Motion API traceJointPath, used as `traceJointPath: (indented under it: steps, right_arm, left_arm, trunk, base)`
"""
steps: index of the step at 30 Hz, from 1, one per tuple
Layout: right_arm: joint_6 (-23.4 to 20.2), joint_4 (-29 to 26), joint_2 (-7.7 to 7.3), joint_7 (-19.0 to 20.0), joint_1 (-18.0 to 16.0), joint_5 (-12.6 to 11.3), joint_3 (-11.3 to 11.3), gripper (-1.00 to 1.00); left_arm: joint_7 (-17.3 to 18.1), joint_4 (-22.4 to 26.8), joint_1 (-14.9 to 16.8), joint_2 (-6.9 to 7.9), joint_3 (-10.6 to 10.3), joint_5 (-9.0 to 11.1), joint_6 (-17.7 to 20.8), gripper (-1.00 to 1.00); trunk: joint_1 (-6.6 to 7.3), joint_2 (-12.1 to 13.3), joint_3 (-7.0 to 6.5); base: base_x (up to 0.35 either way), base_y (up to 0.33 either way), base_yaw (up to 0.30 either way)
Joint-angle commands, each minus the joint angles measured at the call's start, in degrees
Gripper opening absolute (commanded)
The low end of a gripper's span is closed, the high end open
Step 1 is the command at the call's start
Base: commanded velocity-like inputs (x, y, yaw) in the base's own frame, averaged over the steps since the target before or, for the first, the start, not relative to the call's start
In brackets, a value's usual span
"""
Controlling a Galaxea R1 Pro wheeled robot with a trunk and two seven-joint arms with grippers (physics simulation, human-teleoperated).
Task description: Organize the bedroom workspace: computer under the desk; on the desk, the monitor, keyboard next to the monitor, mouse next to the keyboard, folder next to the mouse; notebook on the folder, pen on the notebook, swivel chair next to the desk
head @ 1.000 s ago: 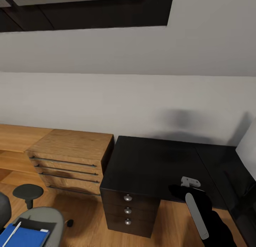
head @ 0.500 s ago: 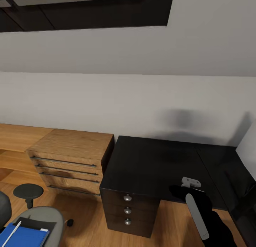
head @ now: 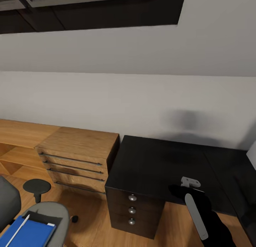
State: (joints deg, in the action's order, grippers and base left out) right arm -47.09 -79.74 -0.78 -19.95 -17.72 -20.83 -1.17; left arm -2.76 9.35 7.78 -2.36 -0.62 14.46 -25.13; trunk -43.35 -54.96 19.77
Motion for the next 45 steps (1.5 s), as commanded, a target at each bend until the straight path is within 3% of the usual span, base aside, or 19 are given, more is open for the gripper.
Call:
traceJointPath:
  steps: [1,14,45]
  right_arm:
    - [-0.1,-0.1,-0.02,-0.5,0.0,-0.6,0.0,-1.0]
    - [-0.1,-0.1,-0.02,-0.6,0.0,-0.6,0.0,-1.0]
    - [-0.1,0.0,-0.02,-0.5,0.0,-0.6,-0.1,-1.0]
  left_arm:
    - [-0.2,0.0,0.0,-0.01,-0.1,0.0,-0.2,1.0]
    - [-0.2,0.0,0.0,-0.01,-0.1,0.0,-0.2,1.0]
    - [-0.2,0.0,0.0,-0.01,-0.1,0.0,-0.2,1.0]
  trunk:
    - [0.0,0.0,0.08]
    - [0.0,0.0,0.1]
    - [0.0,0.0,0.1]
  base:
    - [0.0,0.0,0.071]
    - [0.0,0.0,0.047]
    - [0.0,0.0,0.273]
